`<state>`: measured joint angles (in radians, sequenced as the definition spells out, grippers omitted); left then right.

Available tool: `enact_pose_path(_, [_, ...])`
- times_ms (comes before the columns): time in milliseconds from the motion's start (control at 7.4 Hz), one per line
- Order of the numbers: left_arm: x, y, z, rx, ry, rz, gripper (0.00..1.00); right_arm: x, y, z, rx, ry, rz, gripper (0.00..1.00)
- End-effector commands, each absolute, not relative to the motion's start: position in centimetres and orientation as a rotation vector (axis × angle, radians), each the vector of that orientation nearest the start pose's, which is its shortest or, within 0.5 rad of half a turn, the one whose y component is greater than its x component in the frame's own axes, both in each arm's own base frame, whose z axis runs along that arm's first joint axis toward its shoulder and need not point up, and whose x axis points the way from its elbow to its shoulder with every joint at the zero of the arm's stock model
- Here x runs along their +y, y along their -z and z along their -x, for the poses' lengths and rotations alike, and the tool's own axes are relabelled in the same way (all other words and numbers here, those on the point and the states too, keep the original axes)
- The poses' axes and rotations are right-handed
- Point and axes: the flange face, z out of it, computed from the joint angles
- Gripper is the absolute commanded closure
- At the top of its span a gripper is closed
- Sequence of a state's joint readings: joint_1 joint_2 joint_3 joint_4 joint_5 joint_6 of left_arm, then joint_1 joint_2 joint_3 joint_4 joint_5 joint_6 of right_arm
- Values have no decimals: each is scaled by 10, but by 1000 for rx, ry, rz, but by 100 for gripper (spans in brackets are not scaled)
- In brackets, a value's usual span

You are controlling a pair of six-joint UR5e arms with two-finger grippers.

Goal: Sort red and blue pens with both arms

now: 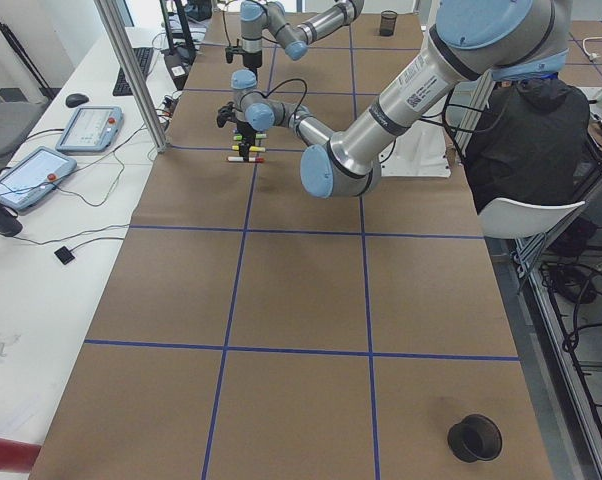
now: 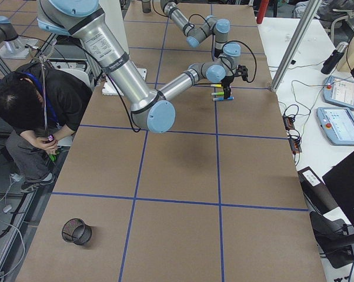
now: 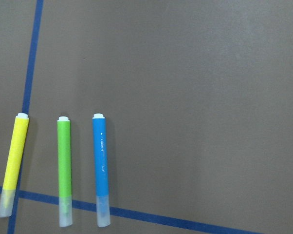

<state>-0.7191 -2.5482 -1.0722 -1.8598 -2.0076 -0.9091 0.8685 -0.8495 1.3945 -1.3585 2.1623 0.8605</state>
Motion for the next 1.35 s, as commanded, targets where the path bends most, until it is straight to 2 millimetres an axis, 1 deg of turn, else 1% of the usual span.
enact_pose_path(0, [-611,-226,-585,848,-98,-144,19,-617,-267,426,-916,79,-127,1])
enact_pose_path(135, [-610,-229,-588,847,-100,-142,24,-616,-267,428,-917,77,-121,1])
enact_pose_path(405, [-609,-231,-591,846,-101,-139,30,-614,-269,433,-914,82,-115,1])
enact_pose_path(541, [-607,-231,-593,846,-106,-138,32,-614,-270,433,-913,81,-114,1])
enact_pose_path(946, [-599,-233,-601,846,-117,-131,34,-614,-270,432,-913,81,-114,1])
enact_pose_path(1216, [-597,-231,-603,849,-122,-132,39,-614,-270,432,-913,80,-114,1])
